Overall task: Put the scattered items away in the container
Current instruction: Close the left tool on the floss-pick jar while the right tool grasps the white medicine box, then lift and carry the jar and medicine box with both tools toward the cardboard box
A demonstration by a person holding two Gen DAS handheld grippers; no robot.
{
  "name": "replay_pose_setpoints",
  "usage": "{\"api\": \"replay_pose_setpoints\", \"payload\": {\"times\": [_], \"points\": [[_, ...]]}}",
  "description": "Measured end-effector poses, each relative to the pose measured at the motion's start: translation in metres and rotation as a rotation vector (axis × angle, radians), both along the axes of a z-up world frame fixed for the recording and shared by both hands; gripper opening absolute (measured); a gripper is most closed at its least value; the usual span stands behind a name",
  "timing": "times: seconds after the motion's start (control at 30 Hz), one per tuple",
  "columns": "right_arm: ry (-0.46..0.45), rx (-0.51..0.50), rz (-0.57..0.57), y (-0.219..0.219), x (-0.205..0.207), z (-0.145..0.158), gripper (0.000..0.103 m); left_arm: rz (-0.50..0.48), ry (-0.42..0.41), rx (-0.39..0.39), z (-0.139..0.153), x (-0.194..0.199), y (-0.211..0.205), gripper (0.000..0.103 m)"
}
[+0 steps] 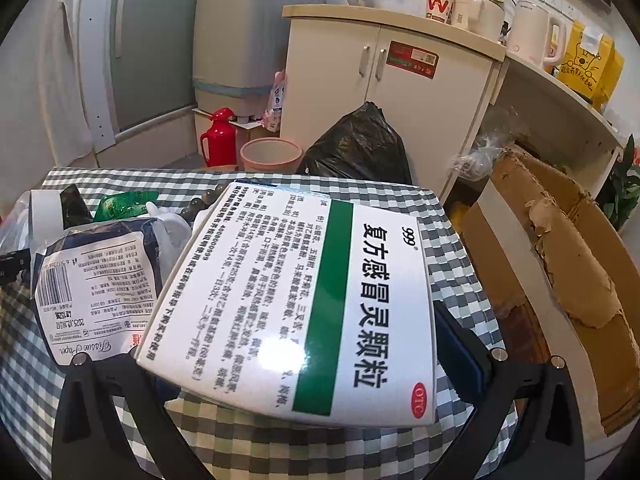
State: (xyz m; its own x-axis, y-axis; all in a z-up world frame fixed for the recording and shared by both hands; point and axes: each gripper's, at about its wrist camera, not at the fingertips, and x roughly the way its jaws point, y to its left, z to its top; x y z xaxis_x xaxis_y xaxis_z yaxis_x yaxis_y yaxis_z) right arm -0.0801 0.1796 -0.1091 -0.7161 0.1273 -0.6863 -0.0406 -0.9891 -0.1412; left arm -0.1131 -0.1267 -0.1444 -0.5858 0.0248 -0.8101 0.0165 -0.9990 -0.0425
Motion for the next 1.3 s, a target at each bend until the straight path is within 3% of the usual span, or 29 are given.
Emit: {"api": "replay_pose_setpoints", "payload": {"times": [0.07,0.73,1.03,1.3], "points": [[-0.004,-0.007,0.012,-0.001,0.001,0.000,0.081,0.003,0.008,-0.009,0.002,0.001,0.001,0.062],[0.048,-0.066,0.055,-0.003,0.025,0.025,0.079,0.025,0.144,-0.013,0.049,0.025,0.002,0.062],[0.094,-0.106,0.072,0.003,0.045,0.045,0.079,0.041,0.245,-0.039,0.081,0.046,0.027,0.062],[0.146,-0.103,0.105,0.012,0.065,0.076,0.079,-0.005,0.305,-0.054,0.115,0.058,0.061,0.062]]}}
